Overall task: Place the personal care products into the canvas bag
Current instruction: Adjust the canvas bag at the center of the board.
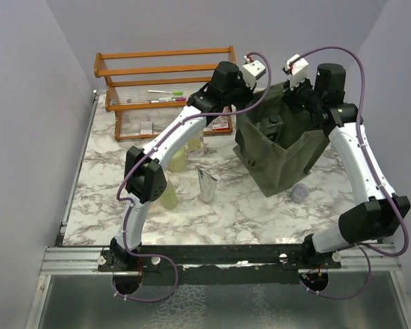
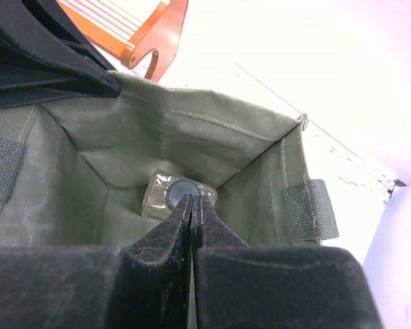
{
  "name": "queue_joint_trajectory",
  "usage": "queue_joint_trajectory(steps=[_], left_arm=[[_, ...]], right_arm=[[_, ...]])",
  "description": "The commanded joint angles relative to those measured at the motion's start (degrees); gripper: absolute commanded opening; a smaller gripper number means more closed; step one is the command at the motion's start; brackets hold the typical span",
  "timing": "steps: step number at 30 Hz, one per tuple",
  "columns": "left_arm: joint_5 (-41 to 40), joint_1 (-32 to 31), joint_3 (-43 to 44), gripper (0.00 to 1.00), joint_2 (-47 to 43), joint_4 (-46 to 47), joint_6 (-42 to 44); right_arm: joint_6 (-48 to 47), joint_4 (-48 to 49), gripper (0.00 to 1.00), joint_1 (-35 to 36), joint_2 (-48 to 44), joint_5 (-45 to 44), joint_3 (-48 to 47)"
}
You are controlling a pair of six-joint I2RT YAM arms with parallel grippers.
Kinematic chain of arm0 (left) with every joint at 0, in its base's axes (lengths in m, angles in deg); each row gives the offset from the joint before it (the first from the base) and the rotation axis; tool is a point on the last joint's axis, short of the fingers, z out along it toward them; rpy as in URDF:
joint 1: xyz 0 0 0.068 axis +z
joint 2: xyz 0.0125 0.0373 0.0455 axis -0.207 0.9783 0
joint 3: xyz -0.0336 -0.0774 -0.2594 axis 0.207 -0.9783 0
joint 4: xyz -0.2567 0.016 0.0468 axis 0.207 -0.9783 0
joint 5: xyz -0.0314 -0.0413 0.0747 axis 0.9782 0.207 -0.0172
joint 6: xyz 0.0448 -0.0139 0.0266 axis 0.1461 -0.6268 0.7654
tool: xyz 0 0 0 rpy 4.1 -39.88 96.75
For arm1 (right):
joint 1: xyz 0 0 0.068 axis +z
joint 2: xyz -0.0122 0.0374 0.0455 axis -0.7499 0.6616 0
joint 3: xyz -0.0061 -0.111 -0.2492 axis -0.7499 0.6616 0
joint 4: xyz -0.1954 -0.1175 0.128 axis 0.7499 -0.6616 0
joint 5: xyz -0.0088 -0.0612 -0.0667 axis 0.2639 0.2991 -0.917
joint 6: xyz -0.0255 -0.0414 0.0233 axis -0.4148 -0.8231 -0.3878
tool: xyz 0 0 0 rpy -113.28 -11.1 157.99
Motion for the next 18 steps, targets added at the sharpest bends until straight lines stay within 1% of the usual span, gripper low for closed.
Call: queue_joint_trajectory(steps=[1, 2, 5, 6, 7, 8, 9, 10, 13, 18], left_arm=[[0.4, -0.2, 0.2, 0.0, -2.1, -2.1, -0.6], [0.6, -0.2, 0.2, 0.0, -2.2, -2.0, -0.6], [0.7, -0.2, 0.2, 0.0, -2.1, -2.0, -0.6], [0.6, -0.2, 0.3, 0.0, -2.0, -2.0, -0.8], [0.6, -0.2, 0.2, 0.0, -2.0, -2.0, -0.9], [0.6, -0.2, 0.2, 0.0, -2.0, -2.1, -0.9], [0.6, -0.2, 0.2, 0.0, -2.0, -2.1, -1.2], [0.5, -0.2, 0.3, 0.0, -2.0, -2.1, -1.4], [0.6, -0.1, 0.4, 0.0, -2.1, -2.0, -2.2], [2.7, 0.1, 0.7, 0.0, -2.6, -1.8, -3.9]], right_arm=[[-0.4, -1.8, 0.04, 0.2, -0.2, -2.3, -2.8], [-0.6, -2.7, 0.1, 0.2, 0.4, -2.3, -3.0], [-1.9, -3.5, 0.38, 0.2, 0.8, -1.2, -0.5], [-2.2, -3.2, 0.45, 0.2, 0.8, -1.0, 0.8], [-2.3, -3.0, 0.5, 0.2, 1.0, -1.1, 1.7], [-2.7, -3.1, 0.63, 0.2, 1.4, -1.2, 2.4], [-3.0, -3.3, 0.77, 0.3, 2.0, -1.7, 2.8], [-3.2, -3.4, 0.83, 0.3, 2.5, -2.4, 3.2], [-4.0, -3.5, 0.87, 0.3, 3.6, -3.6, 4.5], [-3.2, -3.5, 0.88, 0.2, 3.4, -4.4, 7.3]])
